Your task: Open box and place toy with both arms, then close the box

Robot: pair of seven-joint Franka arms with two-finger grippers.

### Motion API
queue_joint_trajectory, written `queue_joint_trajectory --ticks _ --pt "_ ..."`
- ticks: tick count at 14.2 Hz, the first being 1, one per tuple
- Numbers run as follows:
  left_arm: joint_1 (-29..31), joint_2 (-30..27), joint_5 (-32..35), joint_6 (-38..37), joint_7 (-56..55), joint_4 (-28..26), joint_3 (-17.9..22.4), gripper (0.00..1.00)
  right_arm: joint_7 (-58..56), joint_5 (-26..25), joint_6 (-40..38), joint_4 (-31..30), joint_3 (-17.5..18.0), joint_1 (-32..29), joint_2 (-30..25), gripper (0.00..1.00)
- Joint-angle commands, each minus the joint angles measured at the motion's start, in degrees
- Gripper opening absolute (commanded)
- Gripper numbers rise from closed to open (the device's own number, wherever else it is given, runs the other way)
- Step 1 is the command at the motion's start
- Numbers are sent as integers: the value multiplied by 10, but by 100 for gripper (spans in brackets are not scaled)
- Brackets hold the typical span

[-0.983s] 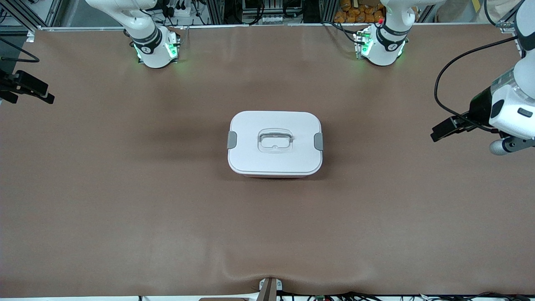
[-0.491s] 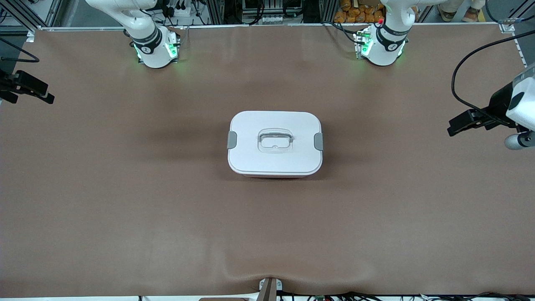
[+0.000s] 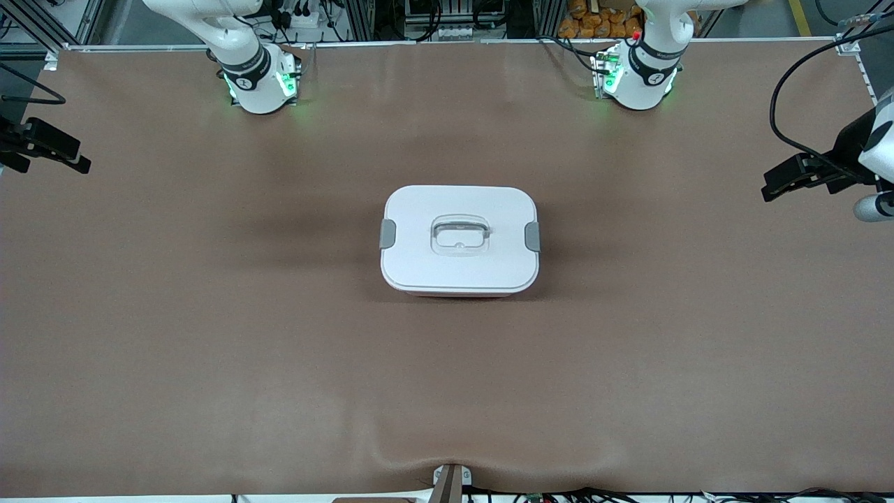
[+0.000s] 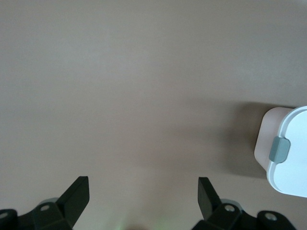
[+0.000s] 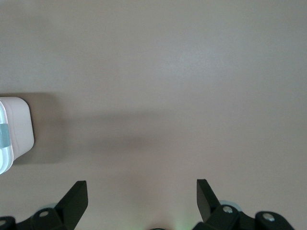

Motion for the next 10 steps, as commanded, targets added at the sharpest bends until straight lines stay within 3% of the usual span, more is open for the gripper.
queue_joint_trajectory --ticks 1,3,5,10 --pt "-2 -46 4 26 22 -64 5 100 1 1 -1 2 7 -9 -4 100" --pt "1 -48 4 29 52 -69 6 100 1 1 -2 2 7 -9 -4 100" --pt "4 -55 2 33 86 -86 34 100 1 1 -2 2 7 -9 -4 100" --pt "4 -93 0 51 90 -134 38 100 1 1 -1 2 7 -10 -4 100"
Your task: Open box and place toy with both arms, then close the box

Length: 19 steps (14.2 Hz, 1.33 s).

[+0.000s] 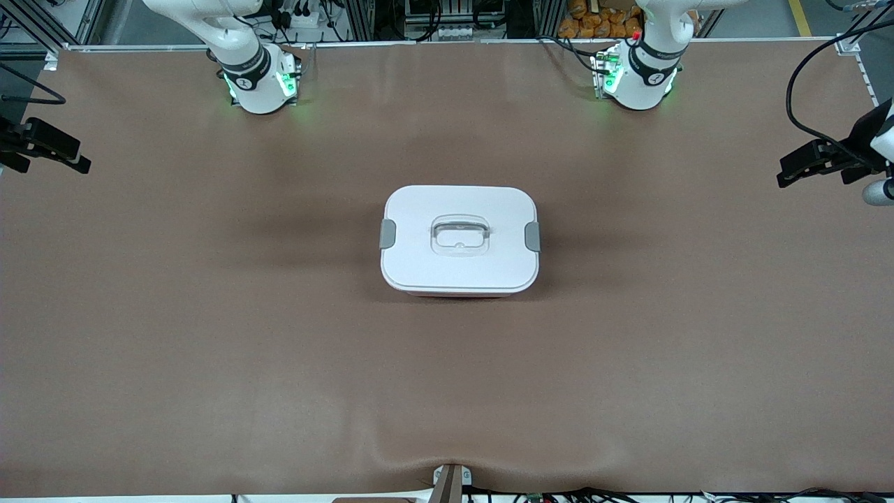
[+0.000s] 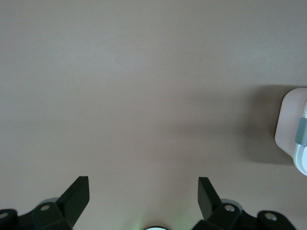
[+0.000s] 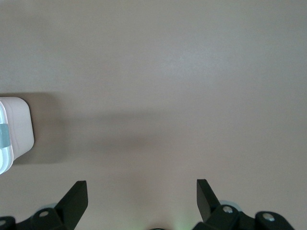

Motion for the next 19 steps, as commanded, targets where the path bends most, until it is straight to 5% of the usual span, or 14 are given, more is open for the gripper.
queue_joint_trajectory --ticks 1,5,8,19 --pt "-1 -37 0 21 11 -42 4 100 1 1 -1 2 7 -10 -4 100" --pt "-1 -36 3 28 58 -39 9 100 1 1 -1 3 7 -11 -4 100" --pt "-3 -36 -8 29 71 -42 50 100 1 1 -1 2 7 -11 -4 100" --pt "-8 -75 -17 41 22 -72 18 100 1 1 2 2 7 -11 -3 100"
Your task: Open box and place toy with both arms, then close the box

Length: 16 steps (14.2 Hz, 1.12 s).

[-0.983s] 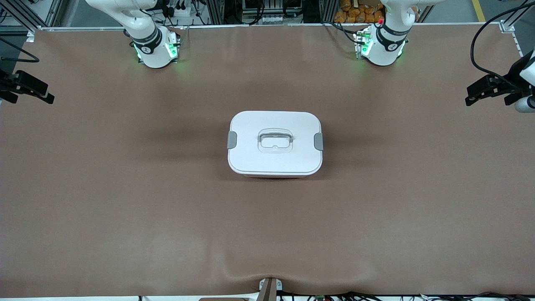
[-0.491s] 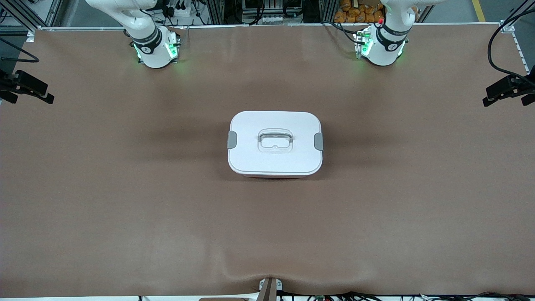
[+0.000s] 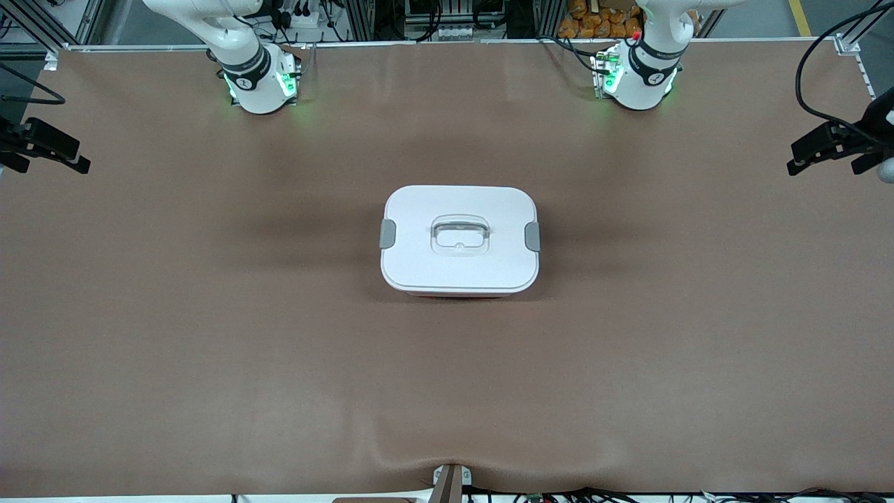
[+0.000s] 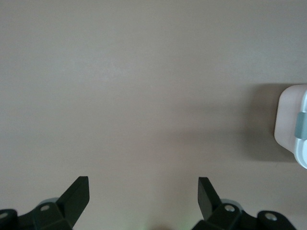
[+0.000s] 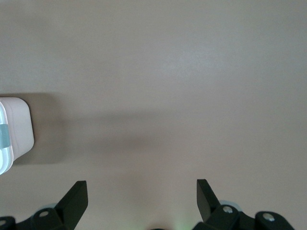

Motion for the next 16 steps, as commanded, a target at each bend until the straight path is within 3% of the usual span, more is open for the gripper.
queue_joint_trajectory --ticks 1,9,16 --pt "2 -27 -7 14 -9 -23 -5 100 1 1 1 2 7 -11 -4 100" --pt "0 2 -7 6 13 16 -8 100 2 1 0 2 7 -6 -4 100" --pt "-3 -2 -8 -11 -77 16 -15 100 3 1 -1 2 7 -6 -4 100"
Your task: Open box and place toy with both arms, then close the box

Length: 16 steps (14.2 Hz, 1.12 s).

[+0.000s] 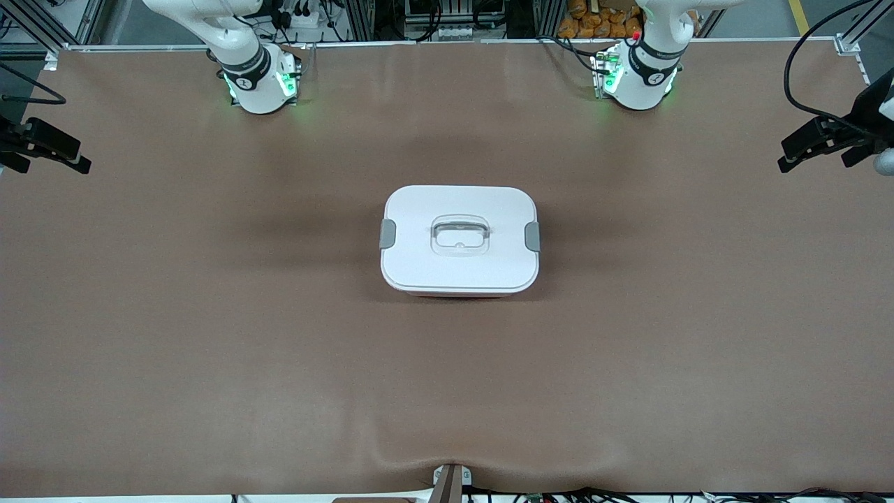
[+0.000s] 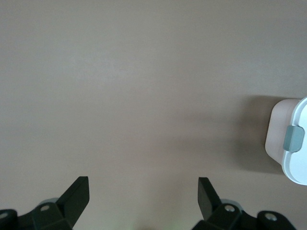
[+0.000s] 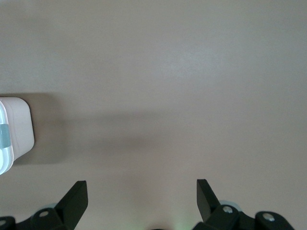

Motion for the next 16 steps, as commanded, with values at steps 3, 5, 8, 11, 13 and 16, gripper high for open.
queue_joint_trajectory --ticks 3,5,8,11,13,16 --pt "-3 3 -12 -13 -15 13 0 100 3 1 -1 2 5 -7 -4 100" --pt "0 3 -33 -13 -17 11 2 100 3 1 -1 2 5 -9 -4 100" --pt "-1 2 -34 -13 -17 11 3 100 3 1 -1 2 5 -11 -3 100" --pt "-1 2 -34 -14 -17 9 1 100 3 1 -1 3 5 -11 -3 100" --pt "-1 1 -34 -16 -18 8 1 100 3 1 -1 3 5 -12 -3 100" --pt "-1 1 -34 -16 -18 8 1 100 3 1 -1 2 5 -11 -3 100"
